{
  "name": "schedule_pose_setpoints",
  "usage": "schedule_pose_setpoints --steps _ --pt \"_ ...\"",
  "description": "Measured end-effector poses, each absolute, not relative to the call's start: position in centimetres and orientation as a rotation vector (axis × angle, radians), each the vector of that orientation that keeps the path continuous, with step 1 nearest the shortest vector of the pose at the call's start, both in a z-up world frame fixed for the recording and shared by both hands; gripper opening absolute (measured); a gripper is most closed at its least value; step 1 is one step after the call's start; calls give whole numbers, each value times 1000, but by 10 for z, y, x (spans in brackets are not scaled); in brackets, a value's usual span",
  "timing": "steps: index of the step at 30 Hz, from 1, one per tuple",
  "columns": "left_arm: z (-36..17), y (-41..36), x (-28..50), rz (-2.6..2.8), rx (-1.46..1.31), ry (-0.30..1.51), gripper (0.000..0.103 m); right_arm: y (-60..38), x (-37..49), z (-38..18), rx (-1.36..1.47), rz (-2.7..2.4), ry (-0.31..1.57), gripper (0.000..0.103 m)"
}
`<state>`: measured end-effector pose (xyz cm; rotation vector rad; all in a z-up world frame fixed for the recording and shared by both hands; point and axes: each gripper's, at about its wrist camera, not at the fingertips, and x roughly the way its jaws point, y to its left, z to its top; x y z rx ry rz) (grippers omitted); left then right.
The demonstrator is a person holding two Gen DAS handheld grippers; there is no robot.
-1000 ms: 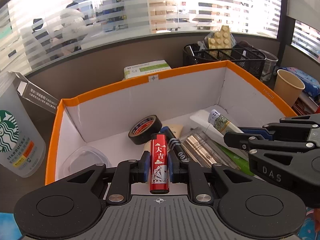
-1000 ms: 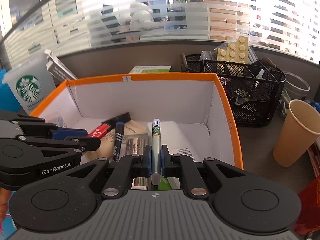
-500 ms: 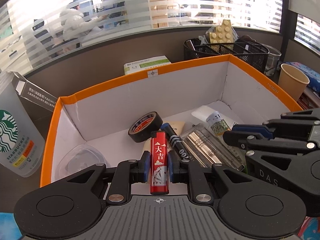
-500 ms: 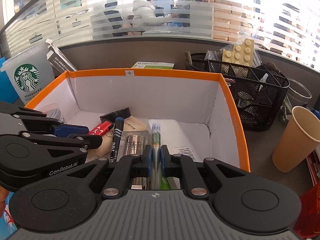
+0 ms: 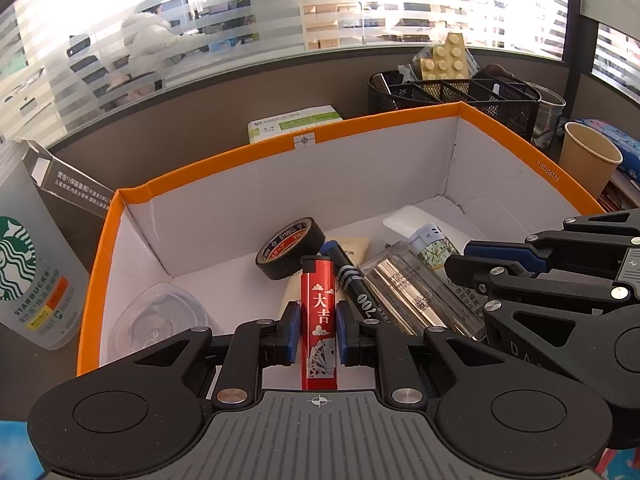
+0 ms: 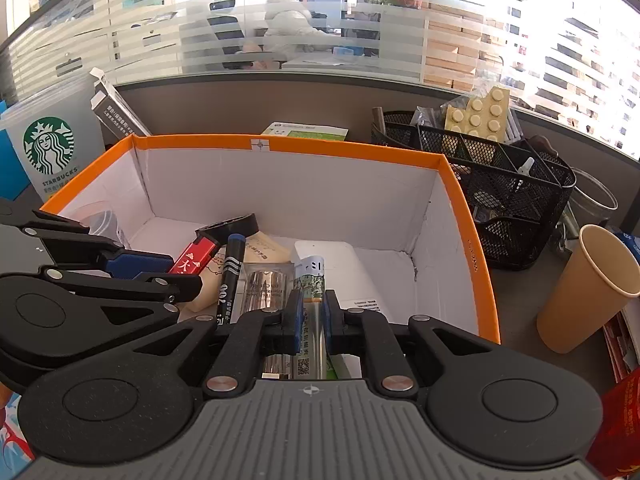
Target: Organize rigid objects
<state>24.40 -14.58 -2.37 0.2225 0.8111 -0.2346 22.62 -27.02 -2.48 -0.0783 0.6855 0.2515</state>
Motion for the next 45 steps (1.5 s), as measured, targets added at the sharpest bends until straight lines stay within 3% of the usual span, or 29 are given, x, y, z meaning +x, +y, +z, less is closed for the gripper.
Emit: schedule_pose_setpoints --steps 4,7,18,22,24,26,27,31,45 --pt "-24 -146 244 -231 224 807 19 -270 226 -25 -75 253 685 11" --pt "-24 -146 244 -233 219 810 21 -271 223 -23 -73 255 680 20" --pt "-1 -143 225 -215 225 735 53 -280 205 2 -51 213 613 39" --pt "18 -134 212 -189 207 684 71 -285 194 18 -45 184 567 58" --pt "28 -126 204 -170 193 653 85 -288 186 28 -39 170 541 70" --pt "39 -116 193 -149 175 613 99 -290 177 38 -27 154 503 94" --pt "44 -111 187 -144 166 589 103 -291 171 43 -22 152 483 97" --pt "65 -91 165 -106 148 515 103 -291 149 62 -8 164 431 103" --pt "109 -29 93 -11 96 379 103 -259 87 96 -25 218 336 103"
